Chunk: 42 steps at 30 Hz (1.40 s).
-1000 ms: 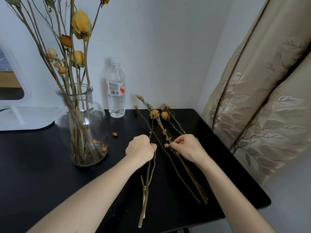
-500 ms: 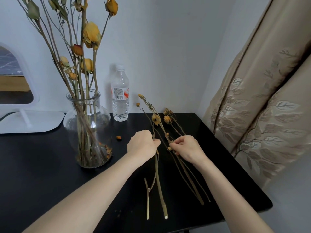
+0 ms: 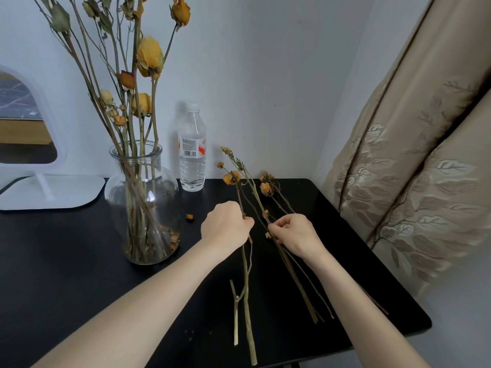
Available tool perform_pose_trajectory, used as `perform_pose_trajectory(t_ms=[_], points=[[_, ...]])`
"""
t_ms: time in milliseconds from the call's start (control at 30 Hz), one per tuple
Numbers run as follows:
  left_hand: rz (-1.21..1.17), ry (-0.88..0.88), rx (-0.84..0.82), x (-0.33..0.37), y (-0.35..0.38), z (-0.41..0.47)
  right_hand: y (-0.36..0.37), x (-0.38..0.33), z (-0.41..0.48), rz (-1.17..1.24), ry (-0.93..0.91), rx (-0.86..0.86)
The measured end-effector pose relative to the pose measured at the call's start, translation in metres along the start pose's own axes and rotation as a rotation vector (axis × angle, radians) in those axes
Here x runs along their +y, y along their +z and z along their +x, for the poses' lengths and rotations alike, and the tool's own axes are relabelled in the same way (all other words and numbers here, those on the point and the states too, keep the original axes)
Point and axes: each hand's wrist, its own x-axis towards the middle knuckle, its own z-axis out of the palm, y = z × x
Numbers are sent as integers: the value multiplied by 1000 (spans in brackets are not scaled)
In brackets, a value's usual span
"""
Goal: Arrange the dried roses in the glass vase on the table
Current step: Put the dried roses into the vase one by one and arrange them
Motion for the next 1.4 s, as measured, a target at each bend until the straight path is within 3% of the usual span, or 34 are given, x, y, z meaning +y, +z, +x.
perform_pose_trajectory(t_ms=[200,533,667,867,1067,1400], points=[[82,-14,2,-4,-5,-3,2,1,0,-3,-2,21],[630,212,-125,7,-13,-11,7,3,2,-12,-6,-17],[710,199,-186,13,-11,-10,7,3,1,-4,-6,-21],[655,129,-198,7,-8,-10,6,5,1,-6,13,-25],[440,-8,-143,-10,-18,-7,6,5,1,-5,18,-4],[187,-44,-40,-22,-38,-12,16,-3,0,9,-31,-52]])
